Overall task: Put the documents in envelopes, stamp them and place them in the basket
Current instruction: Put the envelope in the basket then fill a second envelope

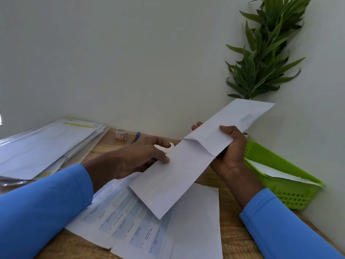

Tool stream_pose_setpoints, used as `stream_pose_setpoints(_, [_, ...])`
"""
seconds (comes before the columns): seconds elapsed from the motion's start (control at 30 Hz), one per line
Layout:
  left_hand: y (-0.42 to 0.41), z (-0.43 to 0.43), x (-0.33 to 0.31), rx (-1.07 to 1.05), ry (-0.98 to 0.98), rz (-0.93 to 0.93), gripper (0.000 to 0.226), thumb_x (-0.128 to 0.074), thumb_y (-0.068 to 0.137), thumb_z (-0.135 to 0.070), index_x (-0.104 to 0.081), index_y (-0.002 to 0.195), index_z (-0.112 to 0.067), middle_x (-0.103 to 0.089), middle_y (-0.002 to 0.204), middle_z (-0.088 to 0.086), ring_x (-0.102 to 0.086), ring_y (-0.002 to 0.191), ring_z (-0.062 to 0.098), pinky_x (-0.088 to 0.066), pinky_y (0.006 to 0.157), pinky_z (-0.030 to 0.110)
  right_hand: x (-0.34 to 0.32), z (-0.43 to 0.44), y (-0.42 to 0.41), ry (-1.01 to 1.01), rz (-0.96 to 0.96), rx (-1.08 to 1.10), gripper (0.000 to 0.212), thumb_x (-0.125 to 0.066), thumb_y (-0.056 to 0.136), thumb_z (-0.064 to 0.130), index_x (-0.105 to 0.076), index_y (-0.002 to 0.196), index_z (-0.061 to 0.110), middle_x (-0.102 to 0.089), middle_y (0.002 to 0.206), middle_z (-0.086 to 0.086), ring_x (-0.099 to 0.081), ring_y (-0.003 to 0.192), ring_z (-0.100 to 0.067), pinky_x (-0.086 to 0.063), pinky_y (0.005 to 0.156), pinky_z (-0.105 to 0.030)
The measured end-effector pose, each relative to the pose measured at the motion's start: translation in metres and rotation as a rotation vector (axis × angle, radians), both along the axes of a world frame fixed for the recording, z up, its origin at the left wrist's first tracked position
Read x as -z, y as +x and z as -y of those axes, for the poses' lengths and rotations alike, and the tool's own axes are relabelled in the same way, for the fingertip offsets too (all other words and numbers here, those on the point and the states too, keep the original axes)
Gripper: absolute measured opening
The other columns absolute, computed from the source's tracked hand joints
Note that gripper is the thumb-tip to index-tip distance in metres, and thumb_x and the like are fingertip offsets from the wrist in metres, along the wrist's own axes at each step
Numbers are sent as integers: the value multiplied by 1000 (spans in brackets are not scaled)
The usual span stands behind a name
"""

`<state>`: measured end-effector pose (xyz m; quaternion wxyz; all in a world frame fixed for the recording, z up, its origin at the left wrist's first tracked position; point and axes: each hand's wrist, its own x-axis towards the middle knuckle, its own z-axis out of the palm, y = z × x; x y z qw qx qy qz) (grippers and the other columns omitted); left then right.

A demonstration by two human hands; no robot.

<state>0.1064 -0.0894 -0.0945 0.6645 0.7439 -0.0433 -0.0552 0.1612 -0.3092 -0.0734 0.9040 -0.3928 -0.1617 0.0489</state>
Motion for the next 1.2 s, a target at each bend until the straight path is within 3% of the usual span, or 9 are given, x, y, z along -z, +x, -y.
stream_pose_setpoints(0.17, [3,3,8,-64,-85,63,48,-83,79,-15,-64,122,-27,-76,111,17,-73,103,39,-57,93,59,8,-6,-3,-54,-23,-111,54,-46,81,23,-59,127,-2,-61,135,-28,-57,129,-45,-36,114,-59])
stream_pose_setpoints(0.3, [7,8,15,-174,-63,175,41,-83,82,-14,-63,117,-23,-78,94,9,-74,89,30,-58,79,46,10,-14,-5,-123,-41,-86,43,-55,82,23,-65,117,0,-66,124,-24,-64,118,-43,-42,110,-57])
stream_pose_setpoints(0.4, [7,7,16,-218,-4,282,34,-79,87,-13,-60,113,-22,-72,72,-2,-67,67,13,-51,65,32,3,-14,-4,-158,-27,77,28,-65,90,31,-67,111,12,-72,105,-11,-69,96,-29,-56,92,-45])
stream_pose_setpoints(0.57, [12,0,16,-296,151,407,30,-81,85,-18,-62,106,-30,-74,74,-2,-67,71,15,-53,69,37,3,-3,11,-183,-80,267,42,-73,89,36,-65,125,17,-75,116,-6,-71,107,-24,-60,83,-40])
stream_pose_setpoints(0.7, [13,-2,16,-354,315,525,31,-82,83,-21,-61,102,-33,-74,75,-6,-65,66,10,-55,70,37,4,0,15,-173,-121,294,17,-66,93,22,-65,109,18,-74,100,-2,-69,90,-19,-59,67,-32])
stream_pose_setpoints(0.87, [14,-4,16,-378,315,520,29,-82,83,-24,-62,103,-33,-76,75,-6,-71,75,17,-59,78,42,4,0,12,-167,-111,259,15,-67,95,30,-69,104,19,-77,99,-2,-72,92,-20,-58,74,-36])
stream_pose_setpoints(1.0, [5,2,13,-306,-32,348,33,-84,83,-19,-65,110,-25,-77,79,5,-73,75,21,-57,65,36,4,-5,2,-96,-54,117,32,-67,92,28,-69,120,12,-73,115,-9,-69,104,-27,-56,93,-44])
stream_pose_setpoints(1.07, [0,6,11,-261,-170,269,37,-85,81,-18,-66,113,-21,-78,87,10,-73,77,25,-58,64,36,8,-8,0,-8,-6,13,53,-65,90,37,-61,135,8,-65,125,-17,-63,115,-35,-47,107,-51])
stream_pose_setpoints(1.2, [-5,15,9,-155,-321,160,38,-83,82,-16,-66,115,-14,-76,105,20,-73,81,29,-61,66,36,8,-12,-3,80,-16,-170,72,-57,88,55,-51,140,6,-57,136,-33,-58,123,-52,-34,113,-65])
